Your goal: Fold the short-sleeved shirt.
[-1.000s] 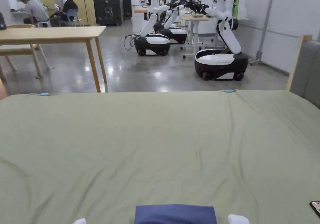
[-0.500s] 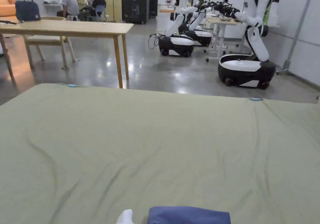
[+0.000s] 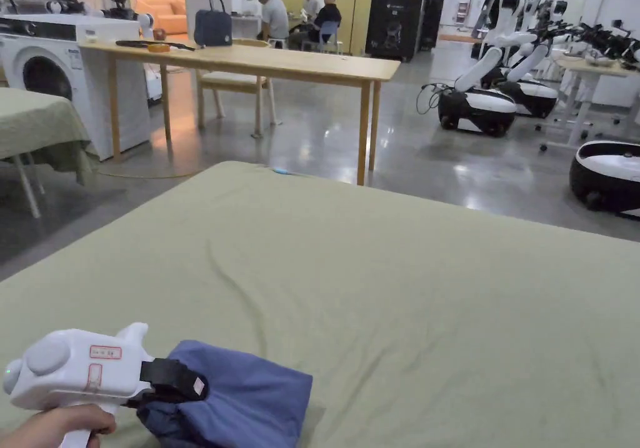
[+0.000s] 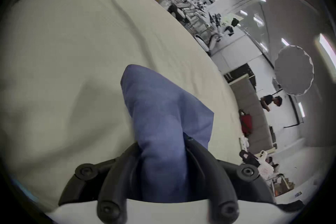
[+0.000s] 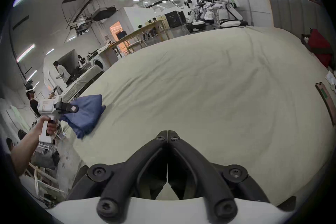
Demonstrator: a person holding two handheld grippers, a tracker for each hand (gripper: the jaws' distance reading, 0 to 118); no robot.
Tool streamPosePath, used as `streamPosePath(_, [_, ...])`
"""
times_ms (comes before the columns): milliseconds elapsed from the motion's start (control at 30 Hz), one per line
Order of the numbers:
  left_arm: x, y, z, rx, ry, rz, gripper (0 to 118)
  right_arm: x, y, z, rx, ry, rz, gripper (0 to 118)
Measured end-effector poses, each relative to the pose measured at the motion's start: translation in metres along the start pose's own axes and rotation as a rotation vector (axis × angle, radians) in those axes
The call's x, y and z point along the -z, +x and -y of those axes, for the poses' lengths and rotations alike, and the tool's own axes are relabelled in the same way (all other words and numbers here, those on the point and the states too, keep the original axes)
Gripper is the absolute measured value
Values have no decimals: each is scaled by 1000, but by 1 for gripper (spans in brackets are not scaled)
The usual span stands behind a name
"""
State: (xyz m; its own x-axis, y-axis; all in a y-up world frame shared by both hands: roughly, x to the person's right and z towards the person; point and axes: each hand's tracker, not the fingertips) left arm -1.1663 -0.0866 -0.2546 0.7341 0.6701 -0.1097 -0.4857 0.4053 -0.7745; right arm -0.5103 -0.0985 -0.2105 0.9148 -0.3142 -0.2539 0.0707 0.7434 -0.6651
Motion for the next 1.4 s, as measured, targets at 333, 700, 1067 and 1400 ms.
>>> streamPosePath(333, [-48, 29, 13, 153, 193, -130, 113, -8, 6, -10, -5, 9, 14, 0])
streamPosePath(700, [-23, 241, 86, 631, 533, -463, 10, -77, 32, -84, -51, 229, 141, 0])
streamPosePath(1067, [33, 383, 130, 702, 698, -301, 8, -115, 28, -161, -272, 423, 386, 0])
streamPosePath(1400, [29, 430, 139, 755, 767, -291, 8, -134, 24, -182, -184, 523, 280, 2])
